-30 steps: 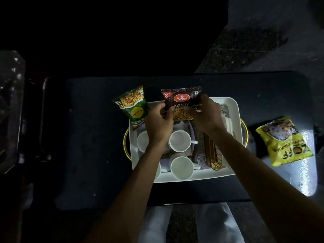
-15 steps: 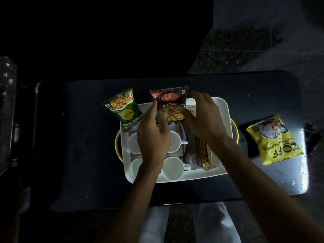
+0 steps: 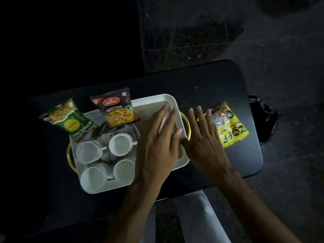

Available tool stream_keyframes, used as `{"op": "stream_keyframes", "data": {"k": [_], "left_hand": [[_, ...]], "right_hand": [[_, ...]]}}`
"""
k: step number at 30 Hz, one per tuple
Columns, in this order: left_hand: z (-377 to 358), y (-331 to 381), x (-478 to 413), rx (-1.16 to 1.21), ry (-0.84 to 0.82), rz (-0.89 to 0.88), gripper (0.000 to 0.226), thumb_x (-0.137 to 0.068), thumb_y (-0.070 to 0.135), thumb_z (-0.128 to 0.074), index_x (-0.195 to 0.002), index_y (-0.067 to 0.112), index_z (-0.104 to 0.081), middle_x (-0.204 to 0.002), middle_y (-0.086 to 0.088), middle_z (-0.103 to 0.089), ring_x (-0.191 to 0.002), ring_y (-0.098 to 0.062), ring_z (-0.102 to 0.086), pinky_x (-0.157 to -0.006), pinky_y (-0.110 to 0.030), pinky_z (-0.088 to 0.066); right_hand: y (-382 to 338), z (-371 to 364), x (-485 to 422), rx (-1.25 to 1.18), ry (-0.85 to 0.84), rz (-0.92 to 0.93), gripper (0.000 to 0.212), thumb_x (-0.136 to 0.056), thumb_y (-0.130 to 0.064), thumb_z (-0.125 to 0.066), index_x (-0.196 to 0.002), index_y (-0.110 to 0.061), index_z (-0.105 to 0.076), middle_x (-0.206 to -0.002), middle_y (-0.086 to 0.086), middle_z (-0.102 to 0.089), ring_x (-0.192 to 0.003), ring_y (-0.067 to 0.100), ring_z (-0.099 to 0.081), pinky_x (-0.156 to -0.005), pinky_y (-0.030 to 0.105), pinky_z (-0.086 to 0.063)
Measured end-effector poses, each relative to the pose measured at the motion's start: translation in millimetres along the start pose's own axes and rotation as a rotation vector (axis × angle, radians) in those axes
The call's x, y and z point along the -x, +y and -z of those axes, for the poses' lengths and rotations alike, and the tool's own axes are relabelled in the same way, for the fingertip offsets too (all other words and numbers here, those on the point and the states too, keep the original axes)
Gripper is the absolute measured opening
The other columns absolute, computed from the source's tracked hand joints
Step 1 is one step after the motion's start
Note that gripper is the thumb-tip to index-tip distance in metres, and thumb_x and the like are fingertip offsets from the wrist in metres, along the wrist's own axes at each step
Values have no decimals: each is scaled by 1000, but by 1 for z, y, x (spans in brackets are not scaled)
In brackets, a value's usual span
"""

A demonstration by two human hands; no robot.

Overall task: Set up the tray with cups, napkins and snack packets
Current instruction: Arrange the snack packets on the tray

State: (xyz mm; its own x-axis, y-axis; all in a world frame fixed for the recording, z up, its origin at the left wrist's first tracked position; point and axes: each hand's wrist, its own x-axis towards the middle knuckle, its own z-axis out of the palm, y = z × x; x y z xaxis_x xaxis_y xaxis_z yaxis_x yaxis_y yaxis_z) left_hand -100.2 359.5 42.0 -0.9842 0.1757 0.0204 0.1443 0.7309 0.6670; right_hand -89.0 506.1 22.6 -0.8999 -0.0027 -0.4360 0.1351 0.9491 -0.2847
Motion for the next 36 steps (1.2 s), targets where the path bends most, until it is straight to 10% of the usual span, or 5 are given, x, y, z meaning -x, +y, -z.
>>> {"op": "stream_keyframes", "data": {"k": [8,17,24,36], "left_hand": [[-83,53,-10,-66,-232,-94,41,-103,24,-51,-144,18,-55,-155,-5,-50,-143,-27,-47,-111,-40,-47],[-154,48,-18,-197,-526,20,57,-107,38,-40,-159,20,-26,-171,-2,-14,-157,-19,-15,-115,-38,-39],[-159,53,-8,-231,-501,49,58,-105,40,-45,-158,22,-29,-169,-2,-20,-152,-21,-28,-108,-36,-46],[-136,55,-11,-62,-368,149,51,-104,38,-48,-152,23,-40,-154,1,-49,-138,-17,-50,-101,-28,-45]], "right_hand": [[89,-9,23,-54,-72,-132,93,-80,-68,1,-157,-16,3,-164,7,15,-150,27,22,-122,50,-11],[150,-27,34,-237,275,-381,85,-81,-36,-75,-150,-14,-30,-160,16,-10,-147,40,-9,-114,54,-27],[168,-34,16,-968,230,-600,68,-80,-44,-76,-136,-24,-41,-112,-14,-64,-103,8,-65,-86,32,-55],[149,7,-17,-806,257,-327,22,-88,-31,-70,-106,-19,-63,-98,0,-71,-90,19,-68,-78,49,-57]]}}
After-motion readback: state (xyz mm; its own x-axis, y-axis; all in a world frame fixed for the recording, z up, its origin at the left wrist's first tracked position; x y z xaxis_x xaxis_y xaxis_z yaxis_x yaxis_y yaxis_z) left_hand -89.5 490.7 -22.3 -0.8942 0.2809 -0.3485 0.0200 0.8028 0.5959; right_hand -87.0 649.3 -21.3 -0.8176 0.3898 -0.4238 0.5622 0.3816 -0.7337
